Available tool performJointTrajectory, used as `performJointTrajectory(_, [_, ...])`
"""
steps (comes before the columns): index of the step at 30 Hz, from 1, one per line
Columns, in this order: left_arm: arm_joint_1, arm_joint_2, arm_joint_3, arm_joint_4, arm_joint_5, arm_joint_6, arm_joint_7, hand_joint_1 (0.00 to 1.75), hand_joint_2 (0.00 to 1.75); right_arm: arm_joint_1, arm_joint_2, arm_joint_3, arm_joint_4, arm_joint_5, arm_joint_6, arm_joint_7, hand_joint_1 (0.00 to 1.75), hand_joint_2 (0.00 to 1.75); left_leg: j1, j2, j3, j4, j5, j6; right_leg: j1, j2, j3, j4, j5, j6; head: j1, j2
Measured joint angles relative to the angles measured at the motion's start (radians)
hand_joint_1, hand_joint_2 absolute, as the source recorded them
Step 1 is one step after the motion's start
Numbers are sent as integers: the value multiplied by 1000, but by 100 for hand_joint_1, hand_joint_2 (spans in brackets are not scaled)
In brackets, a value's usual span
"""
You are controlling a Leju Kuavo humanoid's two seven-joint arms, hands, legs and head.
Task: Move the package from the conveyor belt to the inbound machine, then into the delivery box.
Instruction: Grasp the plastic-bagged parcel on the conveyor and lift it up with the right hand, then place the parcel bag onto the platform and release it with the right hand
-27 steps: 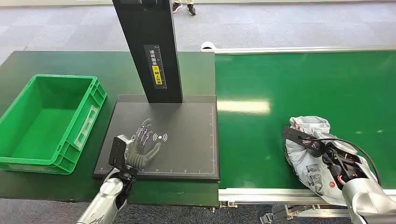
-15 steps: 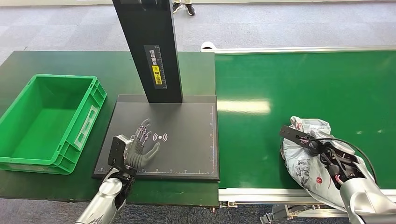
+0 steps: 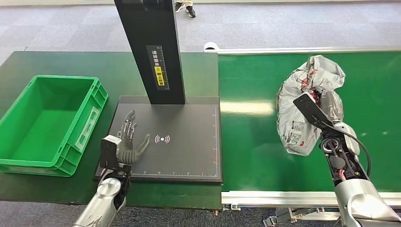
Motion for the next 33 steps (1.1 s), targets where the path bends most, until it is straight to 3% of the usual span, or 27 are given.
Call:
performJointTrajectory(4, [-2, 2, 0, -3, 9, 25, -20, 0, 175, 29, 12, -8, -92, -5, -58, -42, 175, 175, 0, 0, 0, 0, 0, 0, 0, 0, 0, 0, 0, 0, 0, 0])
performJointTrajectory(11, [-10, 2, 2, -4, 26, 75, -68, 0, 175, 43, 31, 29, -178, 42, -56, -104, 175, 175, 0, 1, 0, 0, 0, 0, 0, 0, 0, 0, 0, 0, 0, 0])
performJointTrajectory(16, [-32, 2, 2, -3, 41, 79, -79, 0, 175, 21, 45, 137, -193, 164, -28, -101, 175, 175, 0, 1, 0, 0, 0, 0, 0, 0, 0, 0, 0, 0, 0, 0])
performJointTrajectory(20, [-41, 1, 2, -3, 42, 82, -83, 0, 175, 0, 56, 204, -193, 183, -25, -89, 175, 175, 0, 0, 0, 0, 0, 0, 0, 0, 0, 0, 0, 0, 0, 0])
performJointTrajectory(33, [-42, 2, 3, -3, 42, 85, -84, 0, 175, -9, 60, 252, -193, 181, -27, -88, 175, 175, 0, 0, 0, 0, 0, 0, 0, 0, 0, 0, 0, 0, 0, 0])
